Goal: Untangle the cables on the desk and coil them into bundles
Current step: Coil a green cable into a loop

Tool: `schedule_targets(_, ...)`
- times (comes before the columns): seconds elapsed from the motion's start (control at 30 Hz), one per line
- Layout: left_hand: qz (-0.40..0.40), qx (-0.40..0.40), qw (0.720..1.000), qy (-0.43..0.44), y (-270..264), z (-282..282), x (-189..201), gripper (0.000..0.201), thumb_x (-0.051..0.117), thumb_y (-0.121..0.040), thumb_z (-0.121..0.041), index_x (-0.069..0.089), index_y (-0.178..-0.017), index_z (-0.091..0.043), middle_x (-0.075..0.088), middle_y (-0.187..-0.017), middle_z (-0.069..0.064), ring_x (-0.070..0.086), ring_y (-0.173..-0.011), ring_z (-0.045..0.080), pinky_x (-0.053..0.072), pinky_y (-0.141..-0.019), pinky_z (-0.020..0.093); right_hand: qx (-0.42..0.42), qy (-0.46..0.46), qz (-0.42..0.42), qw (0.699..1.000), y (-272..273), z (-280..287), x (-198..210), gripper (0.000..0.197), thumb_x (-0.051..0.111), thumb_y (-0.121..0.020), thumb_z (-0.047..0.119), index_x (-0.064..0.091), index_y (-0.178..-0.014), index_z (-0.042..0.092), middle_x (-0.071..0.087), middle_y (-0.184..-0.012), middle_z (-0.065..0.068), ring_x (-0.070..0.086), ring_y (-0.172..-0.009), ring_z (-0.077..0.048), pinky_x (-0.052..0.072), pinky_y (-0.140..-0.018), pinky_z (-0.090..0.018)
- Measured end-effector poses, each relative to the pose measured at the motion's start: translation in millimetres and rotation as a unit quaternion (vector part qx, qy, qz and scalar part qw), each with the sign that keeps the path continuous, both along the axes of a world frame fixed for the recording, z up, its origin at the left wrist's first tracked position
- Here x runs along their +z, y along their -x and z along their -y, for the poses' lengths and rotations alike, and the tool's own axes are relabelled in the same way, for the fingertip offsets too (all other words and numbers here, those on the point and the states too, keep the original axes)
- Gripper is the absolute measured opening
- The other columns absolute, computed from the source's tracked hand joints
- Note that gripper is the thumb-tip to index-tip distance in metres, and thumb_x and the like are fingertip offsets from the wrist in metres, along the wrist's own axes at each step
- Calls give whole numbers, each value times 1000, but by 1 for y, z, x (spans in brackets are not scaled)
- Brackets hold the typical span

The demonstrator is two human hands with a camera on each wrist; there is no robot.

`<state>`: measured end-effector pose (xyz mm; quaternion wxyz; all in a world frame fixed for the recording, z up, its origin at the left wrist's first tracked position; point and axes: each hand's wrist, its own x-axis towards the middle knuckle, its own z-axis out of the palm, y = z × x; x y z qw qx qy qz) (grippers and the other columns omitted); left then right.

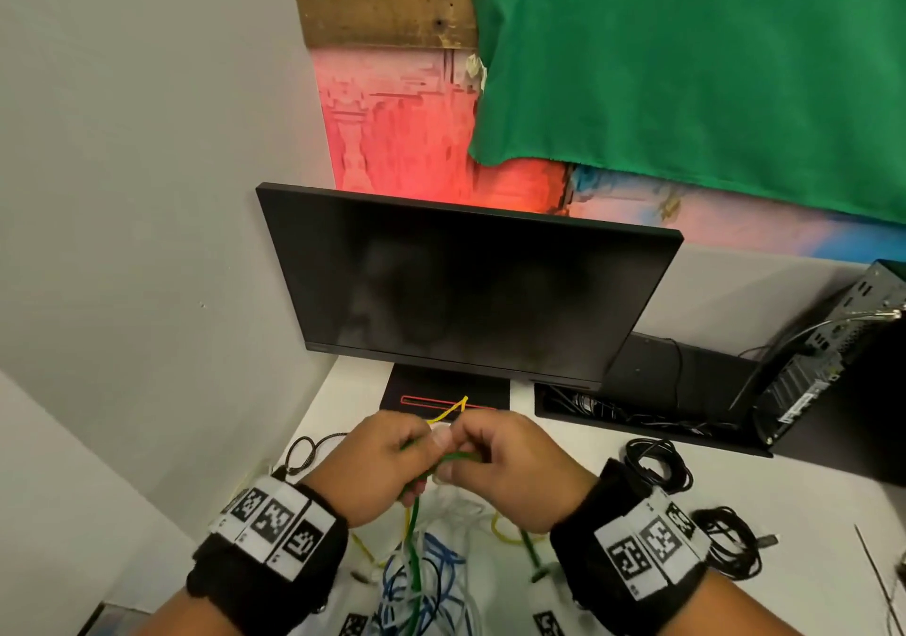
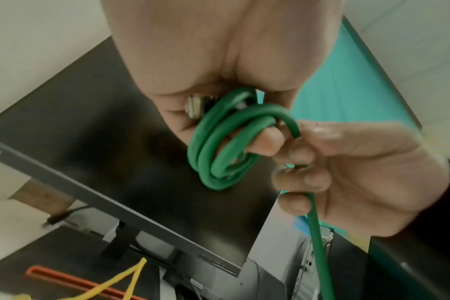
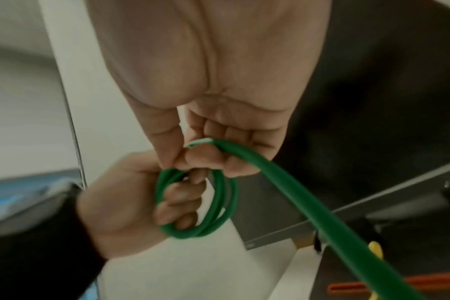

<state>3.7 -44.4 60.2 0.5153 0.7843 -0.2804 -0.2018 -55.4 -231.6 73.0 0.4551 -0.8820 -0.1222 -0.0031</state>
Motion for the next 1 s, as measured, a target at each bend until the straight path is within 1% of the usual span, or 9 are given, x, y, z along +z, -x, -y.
schedule_targets(0.1, -62, -62, 996, 10, 3, -2, -3, 31, 69, -84, -43, 61, -70, -16, 52, -56, -2, 50, -51, 14, 43, -52, 25, -75, -6, -4, 997, -9, 16, -10, 33, 70, -64, 64, 56, -76, 36, 54, -60, 18, 45, -53, -2, 40, -53, -23)
schedule_targets(0.2, -66, 11, 997, 42, 4, -1, -2, 26, 68, -90, -27, 59, -67, -19, 47, -53, -3, 45, -49, 14, 41, -51, 24, -71, 82, -10, 994, -9, 28, -19, 43, 62, -67, 74, 54, -81, 34, 58, -65, 15, 50, -56, -4, 39, -52, -21)
schedule_targets(0.33, -191, 139, 947, 216, -6, -15, 7, 38, 67, -84, -31, 46, -56, -16, 31, -50, 0, 28, -44, 14, 34, -50, 27, -103, 35, -52, 993, -3, 51, -37, 16, 69, -84, 42, 57, -82, 33, 64, -71, 4, 62, -67, -15, 52, -67, -38)
schedule_targets(0.5, -306, 167, 891, 289, -16, -29, 15, 32, 51, -83, -32, 54, -60, -11, 34, -50, 2, 30, -42, 15, 34, -51, 31, -203, -183, -65, 960, 4, 69, -62, 24, 76, -84, 7, 61, -75, 23, 57, -59, 0, 66, -63, -23, 54, -72, -45)
schedule_targets(0.6, -306, 173, 888, 298, -15, -26, 15, 30, 52, -86, -30, 58, -66, -9, 39, -54, 3, 36, -44, 15, 39, -56, 32, -275, -227, -49, 933, 5, 66, -76, 27, 76, -84, 6, 65, -74, 28, 60, -62, 2, 65, -62, -21, 54, -63, -31)
schedule_targets(0.67, -285, 185, 890, 304, -13, -21, 12, 30, 53, -89, -30, 60, -73, -5, 45, -58, 6, 41, -48, 17, 44, -57, 32, -321, -139, -14, 937, 6, 59, -82, 22, 74, -87, 16, 64, -74, 31, 62, -66, 5, 62, -62, -14, 49, -60, -25)
schedule_targets(0.77, -232, 202, 894, 325, -11, -13, 9, 29, 56, -87, -28, 61, -82, 0, 55, -64, 11, 53, -56, 20, 51, -59, 31, -198, 87, -23, 976, 11, 40, -76, 14, 61, -96, 31, 63, -83, 26, 63, -76, 10, 58, -75, -12, 47, -71, -31)
schedule_targets(0.83, -183, 193, 916, 301, -11, -9, 8, 31, 57, -85, -30, 61, -85, 1, 62, -70, 12, 60, -62, 23, 53, -66, 34, -62, 218, -33, 974, 15, 23, -66, 21, 49, -101, 39, 61, -92, 25, 63, -88, 8, 57, -83, -16, 42, -73, -31)
schedule_targets(1.0, -23, 130, 983, 124, -6, -1, -1, 22, 57, -94, -24, 65, -83, -5, 71, -75, 8, 68, -70, 20, 54, -74, 33, 108, 204, 7, 973, 19, -13, -31, 21, 44, -103, 38, 58, -97, 23, 62, -95, 1, 53, -84, -18, 38, -71, -30)
